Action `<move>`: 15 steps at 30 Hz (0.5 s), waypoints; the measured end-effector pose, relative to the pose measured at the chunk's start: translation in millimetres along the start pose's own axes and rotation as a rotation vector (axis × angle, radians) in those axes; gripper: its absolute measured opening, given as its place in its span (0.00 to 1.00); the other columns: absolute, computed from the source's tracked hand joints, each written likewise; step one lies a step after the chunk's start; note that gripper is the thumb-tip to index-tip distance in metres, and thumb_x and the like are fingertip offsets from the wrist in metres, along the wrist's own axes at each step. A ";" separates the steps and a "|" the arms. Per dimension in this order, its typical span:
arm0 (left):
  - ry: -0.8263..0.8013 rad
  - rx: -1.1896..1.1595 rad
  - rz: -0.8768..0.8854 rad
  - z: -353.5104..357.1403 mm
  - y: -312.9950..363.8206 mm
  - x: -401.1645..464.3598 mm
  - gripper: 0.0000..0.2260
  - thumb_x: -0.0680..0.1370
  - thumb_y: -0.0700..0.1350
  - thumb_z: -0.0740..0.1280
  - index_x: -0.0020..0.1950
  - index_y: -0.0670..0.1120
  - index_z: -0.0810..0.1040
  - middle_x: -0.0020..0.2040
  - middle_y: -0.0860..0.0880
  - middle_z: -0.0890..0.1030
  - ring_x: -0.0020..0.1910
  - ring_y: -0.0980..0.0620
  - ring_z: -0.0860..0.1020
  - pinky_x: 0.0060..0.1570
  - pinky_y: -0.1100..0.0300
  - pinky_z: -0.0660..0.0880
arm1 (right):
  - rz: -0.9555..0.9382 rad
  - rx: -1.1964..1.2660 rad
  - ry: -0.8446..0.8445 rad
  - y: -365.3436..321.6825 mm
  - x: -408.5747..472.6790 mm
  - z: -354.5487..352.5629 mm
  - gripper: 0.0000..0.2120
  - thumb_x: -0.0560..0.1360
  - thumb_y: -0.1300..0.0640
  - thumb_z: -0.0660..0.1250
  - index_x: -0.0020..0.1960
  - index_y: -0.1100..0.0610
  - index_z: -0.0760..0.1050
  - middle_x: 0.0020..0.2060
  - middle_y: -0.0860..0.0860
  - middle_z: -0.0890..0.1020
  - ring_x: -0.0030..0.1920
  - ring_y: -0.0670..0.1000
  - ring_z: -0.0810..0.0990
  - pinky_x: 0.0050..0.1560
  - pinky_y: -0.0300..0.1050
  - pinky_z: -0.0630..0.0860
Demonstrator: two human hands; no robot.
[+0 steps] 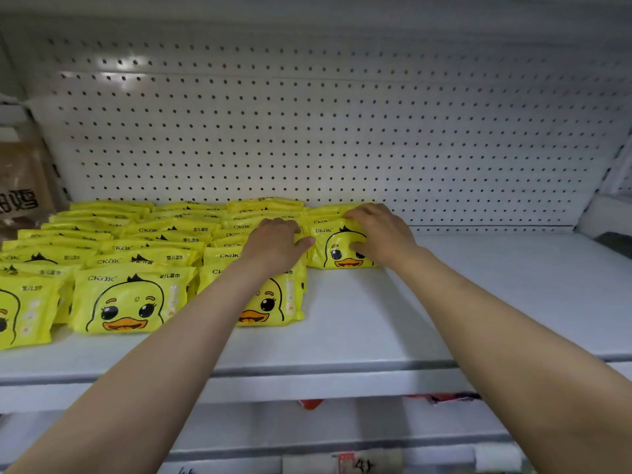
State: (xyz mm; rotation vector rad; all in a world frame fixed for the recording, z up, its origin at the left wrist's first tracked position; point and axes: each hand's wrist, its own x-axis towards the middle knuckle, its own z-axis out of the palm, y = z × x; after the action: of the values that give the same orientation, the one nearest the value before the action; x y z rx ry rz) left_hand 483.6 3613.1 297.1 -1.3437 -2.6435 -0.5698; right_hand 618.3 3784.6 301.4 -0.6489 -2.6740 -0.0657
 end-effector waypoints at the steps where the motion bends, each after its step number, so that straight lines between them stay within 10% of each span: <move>1: -0.016 0.012 -0.001 -2.5 1.8 -0.7 0.23 0.79 0.61 0.59 0.67 0.47 0.73 0.66 0.45 0.74 0.68 0.43 0.67 0.64 0.51 0.68 | 0.007 -0.011 -0.009 -1.6 -2.7 -2.8 0.30 0.71 0.52 0.71 0.71 0.48 0.68 0.67 0.50 0.71 0.68 0.53 0.67 0.59 0.49 0.72; 15: 0.179 -0.019 0.015 -87.0 43.0 -111.1 0.26 0.73 0.52 0.73 0.68 0.48 0.71 0.63 0.43 0.74 0.64 0.42 0.72 0.57 0.51 0.72 | -0.077 0.058 0.038 -60.7 -94.8 -93.1 0.24 0.79 0.42 0.61 0.72 0.49 0.68 0.69 0.51 0.71 0.69 0.56 0.68 0.63 0.54 0.71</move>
State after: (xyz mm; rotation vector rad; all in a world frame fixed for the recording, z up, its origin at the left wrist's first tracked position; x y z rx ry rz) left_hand 579.1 3519.1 358.7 -1.2529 -2.4891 -0.6802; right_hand 701.8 3677.0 354.2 -0.5211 -2.6530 -0.0215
